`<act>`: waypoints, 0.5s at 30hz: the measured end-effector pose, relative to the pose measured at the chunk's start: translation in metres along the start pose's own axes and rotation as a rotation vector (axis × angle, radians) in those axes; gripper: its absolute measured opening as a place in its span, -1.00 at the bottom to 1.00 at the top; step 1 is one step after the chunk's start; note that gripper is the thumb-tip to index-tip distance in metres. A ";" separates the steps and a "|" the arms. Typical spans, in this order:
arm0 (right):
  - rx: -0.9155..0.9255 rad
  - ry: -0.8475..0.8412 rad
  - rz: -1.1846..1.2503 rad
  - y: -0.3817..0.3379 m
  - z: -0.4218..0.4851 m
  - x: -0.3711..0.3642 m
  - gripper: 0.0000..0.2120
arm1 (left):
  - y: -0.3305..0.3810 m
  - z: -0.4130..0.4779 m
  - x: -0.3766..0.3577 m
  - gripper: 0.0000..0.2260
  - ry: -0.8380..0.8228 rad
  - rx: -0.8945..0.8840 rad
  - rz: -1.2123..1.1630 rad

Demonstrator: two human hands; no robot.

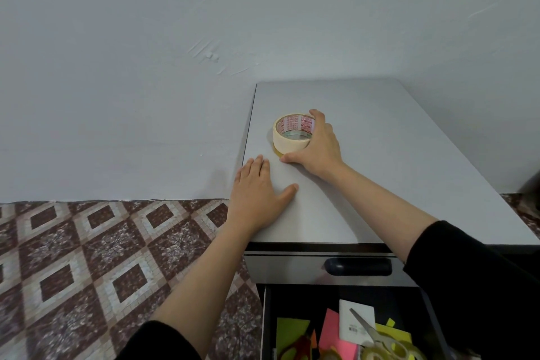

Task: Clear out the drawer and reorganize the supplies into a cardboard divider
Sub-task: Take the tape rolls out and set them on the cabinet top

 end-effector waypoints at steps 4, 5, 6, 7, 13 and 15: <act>0.000 0.006 -0.010 -0.001 -0.001 -0.001 0.04 | 0.000 0.000 0.000 -0.29 0.014 -0.003 -0.003; -0.001 0.003 -0.016 -0.001 -0.001 -0.001 0.03 | 0.000 0.000 0.000 -0.29 0.014 -0.003 -0.004; -0.002 0.001 -0.020 -0.001 -0.001 -0.002 0.02 | 0.000 0.000 0.000 -0.29 0.011 -0.003 -0.005; -0.002 0.000 -0.021 -0.001 -0.001 -0.002 0.02 | 0.000 0.000 0.000 -0.29 0.010 -0.004 -0.005; -0.006 -0.001 -0.010 -0.003 0.002 -0.003 0.02 | -0.001 0.000 0.000 -0.29 0.020 -0.009 -0.007; -0.007 0.000 -0.006 -0.003 0.001 -0.003 0.02 | -0.001 0.000 0.000 -0.29 0.018 -0.007 -0.011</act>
Point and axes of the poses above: each hand's wrist, its own z-axis towards the middle knuckle, its own x-axis out of the back of the hand, y = z × x, the point moved 4 cm from there along z, towards the middle knuckle, and after that the axes turned 4 degrees about -z, right-handed, at the moved point
